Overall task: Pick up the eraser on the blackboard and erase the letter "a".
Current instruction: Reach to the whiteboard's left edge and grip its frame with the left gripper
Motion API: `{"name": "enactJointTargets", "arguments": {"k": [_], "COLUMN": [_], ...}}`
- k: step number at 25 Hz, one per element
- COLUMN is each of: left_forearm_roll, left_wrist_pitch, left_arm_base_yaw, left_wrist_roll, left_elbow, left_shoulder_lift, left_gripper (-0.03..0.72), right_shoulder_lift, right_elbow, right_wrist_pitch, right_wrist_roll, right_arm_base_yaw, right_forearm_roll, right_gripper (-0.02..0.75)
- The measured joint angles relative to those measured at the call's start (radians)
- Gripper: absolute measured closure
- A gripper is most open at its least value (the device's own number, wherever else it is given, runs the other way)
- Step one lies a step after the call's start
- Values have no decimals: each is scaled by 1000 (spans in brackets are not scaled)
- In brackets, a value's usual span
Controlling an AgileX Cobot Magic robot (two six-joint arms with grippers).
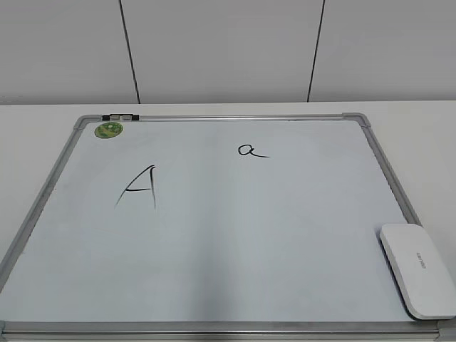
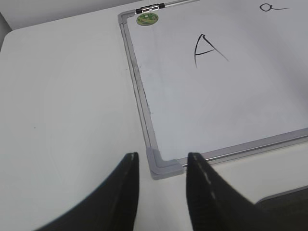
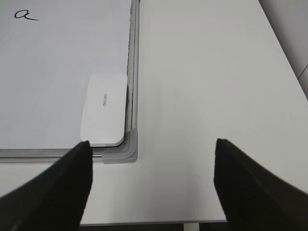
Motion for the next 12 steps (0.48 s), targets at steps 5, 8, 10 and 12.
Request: {"name": "enactJointTargets", "arguments": {"k": [5,8,10,12], "left_forearm_roll": [0,0,0,0], "left_wrist_pitch": [0,0,0,0], "left_arm_base_yaw": [0,0,0,0], "left_wrist_roll": [0,0,0,0], "left_elbow": [0,0,0,0], "left_shoulder_lift": [0,0,0,0], "left_gripper": [446,446,446,446], "right_shoulder_lift": [0,0,0,0], "right_elbow": [0,0,0,0], "right_wrist_pitch": [0,0,0,0], "right_wrist_roll": [0,0,0,0], "right_arm_base_yaw": [0,0,0,0], "right_forearm_roll": [0,0,0,0], "right_gripper": [151,151,151,151]}}
